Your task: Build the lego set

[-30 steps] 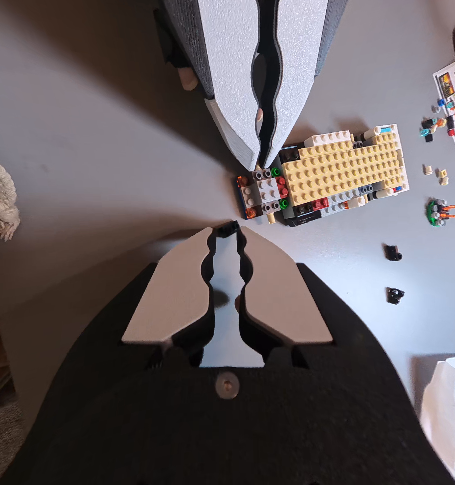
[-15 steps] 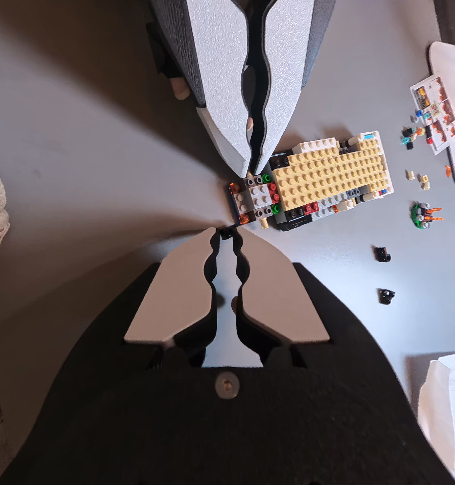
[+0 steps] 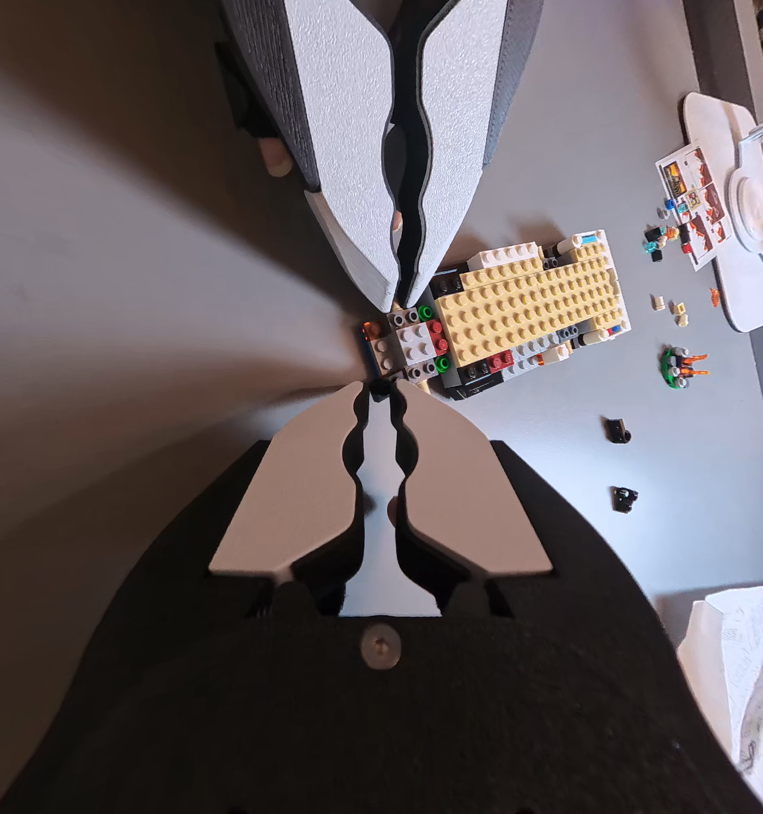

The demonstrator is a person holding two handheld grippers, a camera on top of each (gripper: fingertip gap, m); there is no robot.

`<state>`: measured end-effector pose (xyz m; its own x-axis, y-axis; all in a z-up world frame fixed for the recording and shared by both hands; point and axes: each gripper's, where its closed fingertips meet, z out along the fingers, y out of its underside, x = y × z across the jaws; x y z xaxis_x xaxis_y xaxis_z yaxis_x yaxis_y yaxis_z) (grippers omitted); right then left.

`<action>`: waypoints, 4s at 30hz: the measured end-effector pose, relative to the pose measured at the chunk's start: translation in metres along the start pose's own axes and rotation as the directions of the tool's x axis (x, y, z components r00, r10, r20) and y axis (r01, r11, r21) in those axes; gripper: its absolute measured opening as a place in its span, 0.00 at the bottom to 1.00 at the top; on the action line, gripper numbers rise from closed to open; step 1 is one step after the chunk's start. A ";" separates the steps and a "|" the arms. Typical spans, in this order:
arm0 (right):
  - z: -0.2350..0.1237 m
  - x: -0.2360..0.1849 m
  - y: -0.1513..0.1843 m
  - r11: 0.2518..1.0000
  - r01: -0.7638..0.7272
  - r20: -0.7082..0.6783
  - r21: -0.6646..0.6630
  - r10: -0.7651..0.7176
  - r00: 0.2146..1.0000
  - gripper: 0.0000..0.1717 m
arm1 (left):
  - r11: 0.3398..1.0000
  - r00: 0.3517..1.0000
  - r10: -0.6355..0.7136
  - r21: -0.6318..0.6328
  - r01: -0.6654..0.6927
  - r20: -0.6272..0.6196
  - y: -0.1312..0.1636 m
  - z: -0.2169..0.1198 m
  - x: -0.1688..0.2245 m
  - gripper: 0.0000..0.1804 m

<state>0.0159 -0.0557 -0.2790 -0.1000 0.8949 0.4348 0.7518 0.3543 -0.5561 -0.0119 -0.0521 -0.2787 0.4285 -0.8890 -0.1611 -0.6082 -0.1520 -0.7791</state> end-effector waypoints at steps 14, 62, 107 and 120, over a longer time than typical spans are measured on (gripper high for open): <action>-0.001 0.000 -0.001 0.999 0.016 0.005 -0.034 -0.016 1.000 0.06 | 1.000 1.000 0.000 0.000 0.000 0.000 0.000 0.000 0.000 0.02; 0.000 -0.007 -0.001 0.977 0.078 0.218 -0.197 -0.034 0.975 0.14 | 1.000 1.000 -0.011 0.008 0.011 -0.014 -0.001 0.000 0.002 0.02; 0.022 0.163 0.097 0.965 -0.249 0.022 -0.079 0.252 0.968 0.16 | 0.994 0.991 0.089 0.073 -0.082 -0.101 0.006 -0.024 0.003 0.08; 0.027 0.151 0.090 0.960 -0.246 0.134 -0.132 0.263 0.955 0.05 | 0.994 0.991 0.093 0.073 -0.085 -0.101 0.005 -0.019 0.006 0.03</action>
<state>0.0508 0.1184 -0.2822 0.0147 0.9846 0.1742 0.8328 0.0843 -0.5471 -0.0249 -0.0663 -0.2722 0.3009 -0.9383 -0.1706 -0.5921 -0.0436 -0.8047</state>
